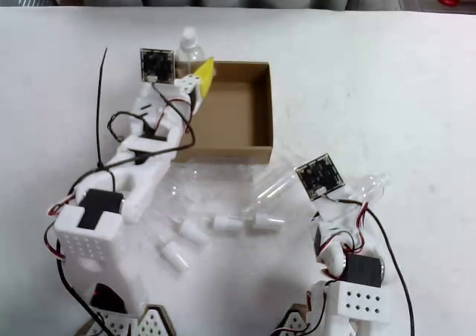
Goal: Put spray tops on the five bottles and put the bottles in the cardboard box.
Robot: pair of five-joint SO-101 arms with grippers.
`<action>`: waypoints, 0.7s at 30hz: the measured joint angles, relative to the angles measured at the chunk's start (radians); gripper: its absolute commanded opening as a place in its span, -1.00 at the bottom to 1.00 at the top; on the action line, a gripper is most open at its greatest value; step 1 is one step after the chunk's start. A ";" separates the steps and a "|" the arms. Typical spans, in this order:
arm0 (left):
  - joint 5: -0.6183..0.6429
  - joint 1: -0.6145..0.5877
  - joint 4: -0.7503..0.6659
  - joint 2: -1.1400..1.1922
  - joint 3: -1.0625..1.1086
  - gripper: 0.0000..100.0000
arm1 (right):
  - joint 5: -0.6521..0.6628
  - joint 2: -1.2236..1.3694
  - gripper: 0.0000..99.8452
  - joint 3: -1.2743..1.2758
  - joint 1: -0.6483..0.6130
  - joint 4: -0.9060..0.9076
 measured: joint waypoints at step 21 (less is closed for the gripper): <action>0.000 -0.021 -0.061 0.169 -0.091 -0.32 | 0.000 0.000 -0.97 0.000 0.000 0.000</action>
